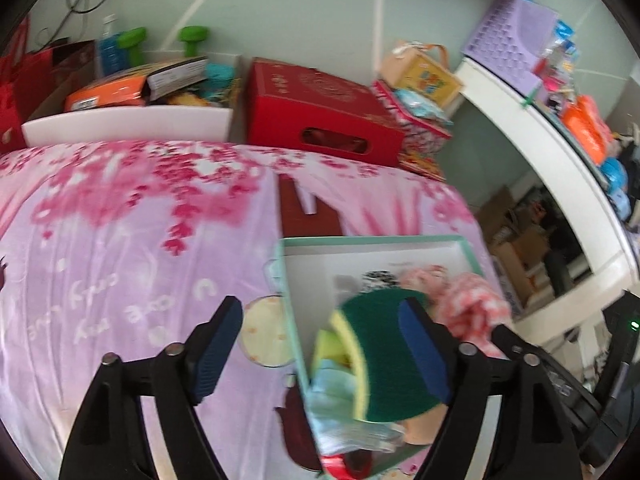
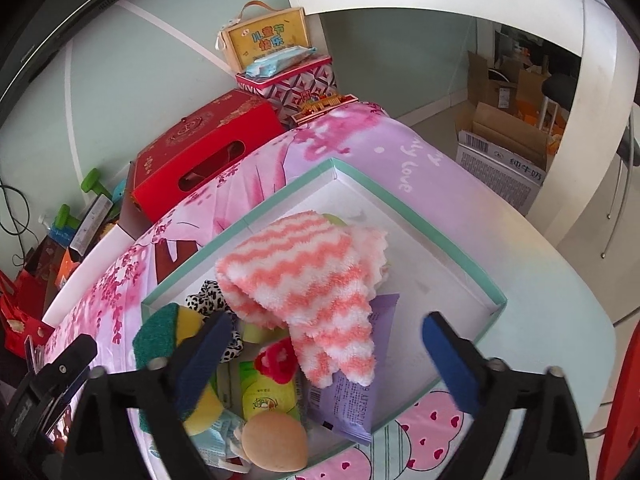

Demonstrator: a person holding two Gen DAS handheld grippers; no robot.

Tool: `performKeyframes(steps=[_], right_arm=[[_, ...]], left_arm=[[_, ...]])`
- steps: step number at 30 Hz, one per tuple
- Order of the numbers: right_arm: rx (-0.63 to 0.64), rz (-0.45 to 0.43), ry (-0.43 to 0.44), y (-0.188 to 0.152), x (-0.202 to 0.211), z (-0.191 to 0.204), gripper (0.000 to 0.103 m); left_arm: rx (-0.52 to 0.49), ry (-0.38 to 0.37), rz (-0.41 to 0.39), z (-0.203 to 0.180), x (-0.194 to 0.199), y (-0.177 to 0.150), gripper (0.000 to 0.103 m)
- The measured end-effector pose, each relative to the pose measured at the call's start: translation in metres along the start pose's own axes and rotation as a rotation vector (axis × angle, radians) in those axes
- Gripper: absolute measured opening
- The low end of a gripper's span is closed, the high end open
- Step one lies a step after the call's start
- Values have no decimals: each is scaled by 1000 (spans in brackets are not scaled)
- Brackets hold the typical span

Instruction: Organize soft objects

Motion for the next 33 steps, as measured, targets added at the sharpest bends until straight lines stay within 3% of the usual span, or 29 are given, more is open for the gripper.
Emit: performKeyframes(steps=[4,9,20,33], right_arm=[[31,-2,3,-1,0,5,103],[68,11,5,-3,-3,12,103],[151,-14,-3,-6,10,34,103],[317,-69,20,-38,48,76,103]], left_arm=[[47,110,12,20,-7,-3,100],[69,235,26,39,-14,-8,101],[68,286,35,49,-2,-15,101],[88,390,-3,88,47,-31,101]])
Point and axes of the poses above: each gripper's, at about its wrist camera, not at the fingertips, and x roughly against the way its jaws point, z to its left, y to its top, the point moved 3 cm from there along -x, roughly the way its jaws point
